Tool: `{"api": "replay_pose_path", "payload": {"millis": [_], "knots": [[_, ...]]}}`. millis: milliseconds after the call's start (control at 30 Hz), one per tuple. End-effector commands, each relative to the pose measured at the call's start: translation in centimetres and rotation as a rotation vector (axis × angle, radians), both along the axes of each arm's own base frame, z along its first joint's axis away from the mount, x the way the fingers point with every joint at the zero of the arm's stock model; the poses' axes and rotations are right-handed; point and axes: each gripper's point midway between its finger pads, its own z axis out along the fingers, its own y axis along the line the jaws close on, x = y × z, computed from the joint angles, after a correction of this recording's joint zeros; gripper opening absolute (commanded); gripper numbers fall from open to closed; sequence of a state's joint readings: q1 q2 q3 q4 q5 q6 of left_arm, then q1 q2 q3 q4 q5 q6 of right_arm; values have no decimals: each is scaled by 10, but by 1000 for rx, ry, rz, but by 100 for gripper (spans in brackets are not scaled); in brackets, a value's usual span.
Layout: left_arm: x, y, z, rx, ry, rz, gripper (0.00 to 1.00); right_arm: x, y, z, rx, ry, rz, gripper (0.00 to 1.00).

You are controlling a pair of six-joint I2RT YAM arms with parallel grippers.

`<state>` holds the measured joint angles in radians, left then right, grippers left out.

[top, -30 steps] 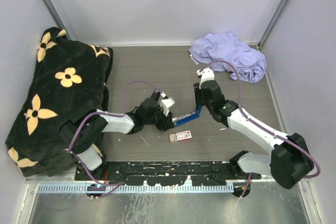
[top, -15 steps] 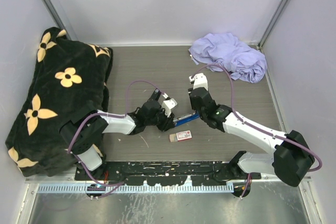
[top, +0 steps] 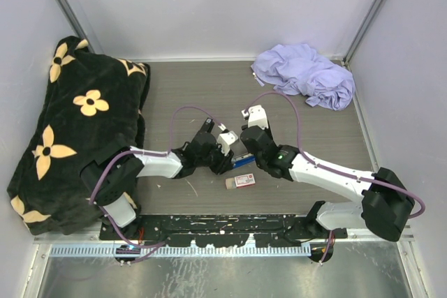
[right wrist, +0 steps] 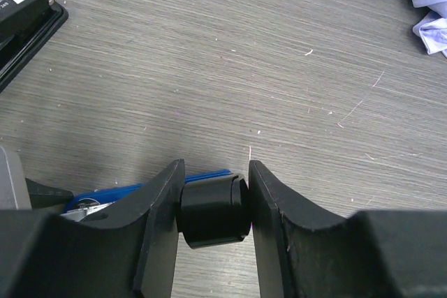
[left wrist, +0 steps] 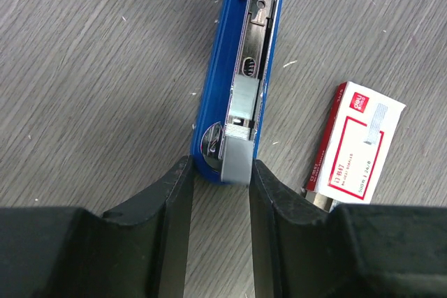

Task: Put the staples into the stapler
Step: Close the stapler at the center of the board.

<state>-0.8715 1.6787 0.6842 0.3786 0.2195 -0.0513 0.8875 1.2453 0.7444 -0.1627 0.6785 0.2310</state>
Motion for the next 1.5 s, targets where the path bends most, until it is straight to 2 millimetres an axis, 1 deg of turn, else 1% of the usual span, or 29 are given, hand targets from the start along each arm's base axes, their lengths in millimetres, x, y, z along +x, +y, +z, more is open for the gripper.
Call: {"api": "replay_pose_path", "payload": {"millis": [0, 167, 267, 433, 567, 667, 700, 967, 1167, 1300, 1467], "knots": [[5, -27, 25, -76, -46, -32, 27, -14, 42, -7, 223, 78, 32, 43], [6, -25, 37, -94, -78, -22, 29, -14, 41, -11, 212, 78, 19, 43], [6, -23, 39, -92, -90, -30, 28, -13, 40, -10, 212, 74, 11, 43], [5, -21, 39, -91, -101, -39, 33, -11, 37, -7, 210, 61, -4, 43], [4, -22, 46, -111, -108, -40, 34, -12, 36, -6, 209, 60, -8, 44], [4, -24, 46, -115, -111, -45, 26, -12, 36, -7, 208, 63, -7, 46], [4, -24, 45, -112, -107, -49, 25, -12, 37, -8, 208, 66, -5, 46], [1, -27, 41, -116, -95, -71, 24, -11, 38, -7, 213, 67, -6, 46], [0, -27, 38, -105, -91, -79, 18, -11, 36, 0, 217, 58, -12, 47], [0, -28, 37, -106, -89, -80, 17, -12, 45, 1, 236, 73, 27, 51], [2, -29, 36, -103, -84, -76, 14, -16, 57, -10, 246, 113, 71, 53]]}}
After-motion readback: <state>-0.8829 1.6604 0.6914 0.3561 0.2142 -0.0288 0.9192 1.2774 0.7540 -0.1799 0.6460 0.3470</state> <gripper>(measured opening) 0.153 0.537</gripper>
